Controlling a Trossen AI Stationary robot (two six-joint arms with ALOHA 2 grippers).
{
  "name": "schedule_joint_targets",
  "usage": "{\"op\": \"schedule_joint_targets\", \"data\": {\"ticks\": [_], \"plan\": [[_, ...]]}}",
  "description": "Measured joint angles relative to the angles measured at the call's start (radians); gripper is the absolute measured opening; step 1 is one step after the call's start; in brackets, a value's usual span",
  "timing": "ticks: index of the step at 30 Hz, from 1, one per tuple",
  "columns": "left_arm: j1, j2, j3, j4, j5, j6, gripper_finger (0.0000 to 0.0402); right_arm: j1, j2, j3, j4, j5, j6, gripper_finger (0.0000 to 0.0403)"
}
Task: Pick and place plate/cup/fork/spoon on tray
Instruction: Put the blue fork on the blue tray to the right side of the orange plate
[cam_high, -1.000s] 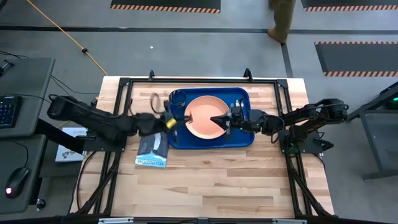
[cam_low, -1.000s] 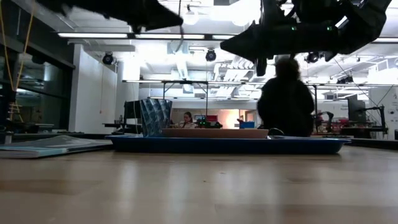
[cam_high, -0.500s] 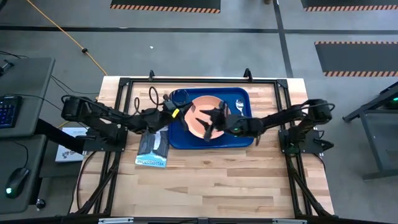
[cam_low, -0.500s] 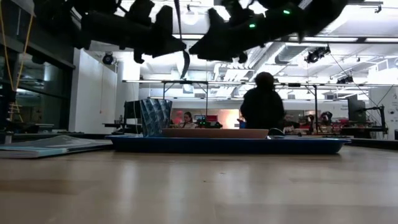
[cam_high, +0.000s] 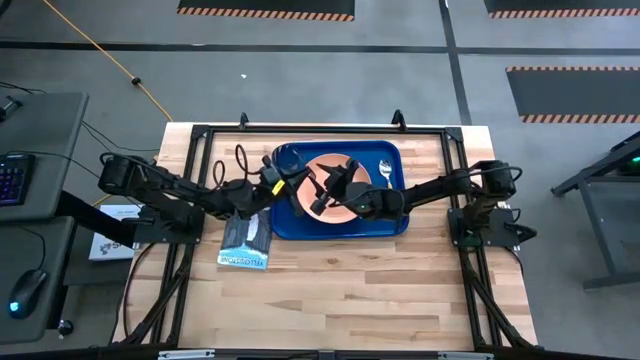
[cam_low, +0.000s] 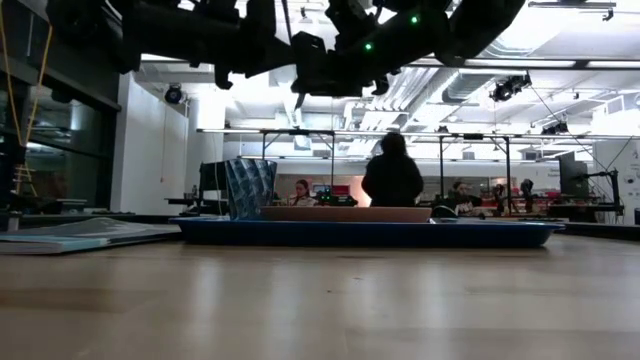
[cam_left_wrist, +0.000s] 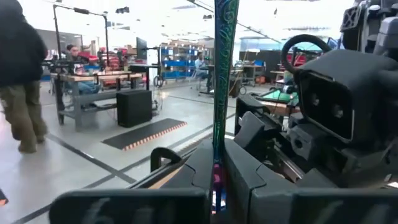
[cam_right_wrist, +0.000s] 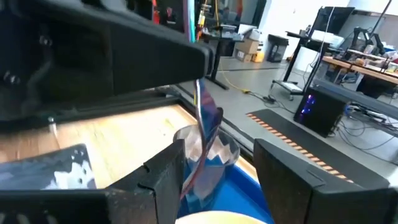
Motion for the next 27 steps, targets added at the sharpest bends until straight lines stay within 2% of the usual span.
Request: {"op": "schedule_joint_targets", "data": {"ticks": [3,6,8,11,13,16,19,27], "plan": [[-0.005,0.0,0.0,0.001,0.0,-0.003,0.0007,0.0,0.0,0.0,0.012,0.004,0.0,0.0178],[-0.005,0.0,0.0,0.007,0.002,-0.004,0.0007,0.0,0.0,0.0,0.021,0.006,0.0,0.0149],[-0.005,0.0,0.0,0.007,0.002,-0.004,0.0007,0.0,0.0,0.0,0.017,0.006,0.001,0.0113],[-0.005,0.0,0.0,0.008,0.0,-0.004,0.0007,0.001,0.0,0.0,0.015,0.006,0.0,0.0035],[-0.005,0.0,0.0,0.005,-0.005,0.001,0.0008,0.0,-0.001,0.0,0.014,0.015,-0.003,0.0012],[-0.004,0.0,0.0,0.002,-0.002,-0.002,0.0008,0.001,-0.001,0.0,0.005,0.029,0.0,0.0018],[-0.004,0.0,0.0,-0.008,0.013,0.014,0.0017,0.001,-0.002,0.0,0.001,0.045,-0.004,0.0005],[-0.005,-0.002,0.0,-0.011,0.048,0.09,0.0067,0.0,-0.004,0.0,-0.025,0.068,-0.027,0.0002]]}}
